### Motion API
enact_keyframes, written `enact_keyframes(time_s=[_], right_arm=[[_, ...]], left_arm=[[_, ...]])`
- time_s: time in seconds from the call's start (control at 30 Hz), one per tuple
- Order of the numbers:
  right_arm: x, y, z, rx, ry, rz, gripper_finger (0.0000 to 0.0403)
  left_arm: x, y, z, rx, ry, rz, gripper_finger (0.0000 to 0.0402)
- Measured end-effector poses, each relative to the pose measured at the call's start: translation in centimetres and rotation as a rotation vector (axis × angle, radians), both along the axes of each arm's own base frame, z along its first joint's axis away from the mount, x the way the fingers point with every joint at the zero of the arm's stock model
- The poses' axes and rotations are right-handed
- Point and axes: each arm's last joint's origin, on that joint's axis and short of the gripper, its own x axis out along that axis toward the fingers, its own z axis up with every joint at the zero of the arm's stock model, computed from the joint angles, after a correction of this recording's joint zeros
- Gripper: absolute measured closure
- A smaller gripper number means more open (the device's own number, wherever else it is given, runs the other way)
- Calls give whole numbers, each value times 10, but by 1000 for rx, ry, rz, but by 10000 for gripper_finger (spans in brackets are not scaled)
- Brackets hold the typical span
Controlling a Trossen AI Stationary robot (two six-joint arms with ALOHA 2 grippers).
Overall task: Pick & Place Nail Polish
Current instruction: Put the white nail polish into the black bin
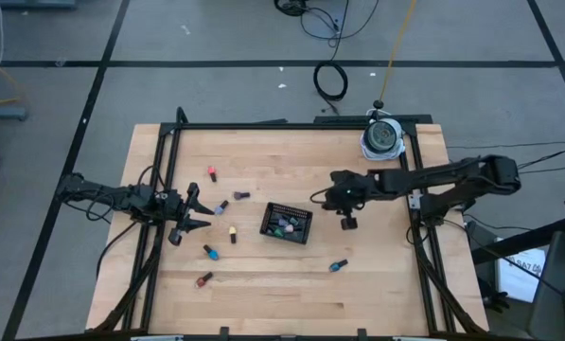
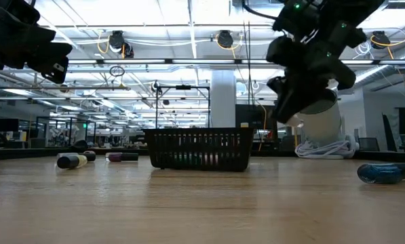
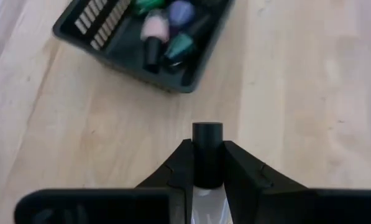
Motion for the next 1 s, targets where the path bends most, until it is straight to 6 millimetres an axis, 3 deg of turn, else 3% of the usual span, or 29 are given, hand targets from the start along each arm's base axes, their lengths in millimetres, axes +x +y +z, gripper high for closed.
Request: enact_keyframes(time_s=[0.17,0.37,0.67,1.0], right_arm=[[-16,-15,3,20,-110,-110,355],[-31,-22,-2,80,-426,-139,355],[-40,-13,-14,135,-670,-97,355],[-48,8,-11,225,-871,12,355]], left_arm=[[0,0,0,0,0,0,256],[0,0,0,0,0,0,256],[0,0,0,0,0,0,256],[0,0,0,0,0,0,256]])
